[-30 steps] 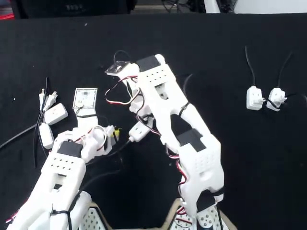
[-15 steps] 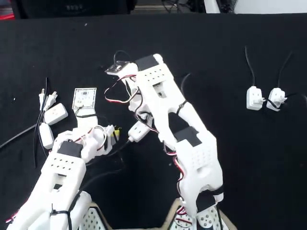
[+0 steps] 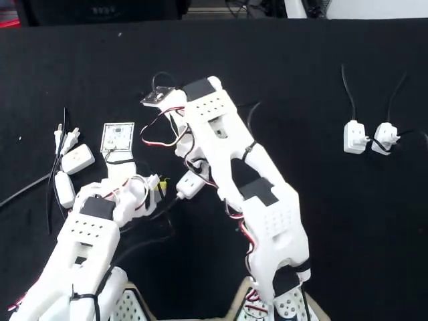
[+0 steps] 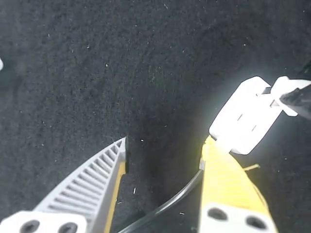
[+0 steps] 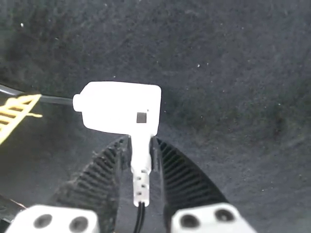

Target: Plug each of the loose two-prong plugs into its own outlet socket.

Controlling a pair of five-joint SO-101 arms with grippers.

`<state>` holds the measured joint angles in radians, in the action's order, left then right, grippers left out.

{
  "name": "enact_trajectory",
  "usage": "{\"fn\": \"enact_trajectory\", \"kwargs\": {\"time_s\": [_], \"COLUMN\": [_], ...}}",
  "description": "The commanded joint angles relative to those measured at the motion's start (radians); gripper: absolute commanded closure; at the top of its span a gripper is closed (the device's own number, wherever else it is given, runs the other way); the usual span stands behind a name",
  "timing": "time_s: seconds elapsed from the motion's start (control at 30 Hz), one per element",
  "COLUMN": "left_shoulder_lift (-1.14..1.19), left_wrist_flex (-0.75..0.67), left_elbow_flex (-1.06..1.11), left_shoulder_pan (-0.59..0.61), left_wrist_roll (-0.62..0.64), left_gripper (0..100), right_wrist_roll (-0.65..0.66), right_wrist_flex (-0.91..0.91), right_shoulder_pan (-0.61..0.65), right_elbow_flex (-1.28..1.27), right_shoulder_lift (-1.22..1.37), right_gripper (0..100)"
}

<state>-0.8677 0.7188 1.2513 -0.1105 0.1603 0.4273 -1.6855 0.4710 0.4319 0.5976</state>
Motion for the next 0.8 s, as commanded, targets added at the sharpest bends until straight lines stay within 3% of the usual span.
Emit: {"fn": "enact_trajectory", "kwargs": {"time_s": [0.0,0.3,0.77], "left_shoulder_lift": [-0.026,-0.026,-0.026], "left_wrist_flex": [-0.011,-0.012,-0.012], "left_elbow_flex": [-0.022,-0.022,-0.022], "left_shoulder_pan": [0.010,0.010,0.010], "left_wrist_roll": [0.040,0.041,0.040], "left_gripper": [75,75,75], "right_wrist_roll": [0.009,0.008,0.002], "right_wrist_flex": [0.052,0.051,-0.015], "right_shoulder_pan": [0.040,0.032,-0.052], "right_elbow_flex": [0.015,0.021,0.013], "right_shoulder_lift": [0.015,0.031,-0.171], "right_gripper": [98.8,98.8,98.8]}}
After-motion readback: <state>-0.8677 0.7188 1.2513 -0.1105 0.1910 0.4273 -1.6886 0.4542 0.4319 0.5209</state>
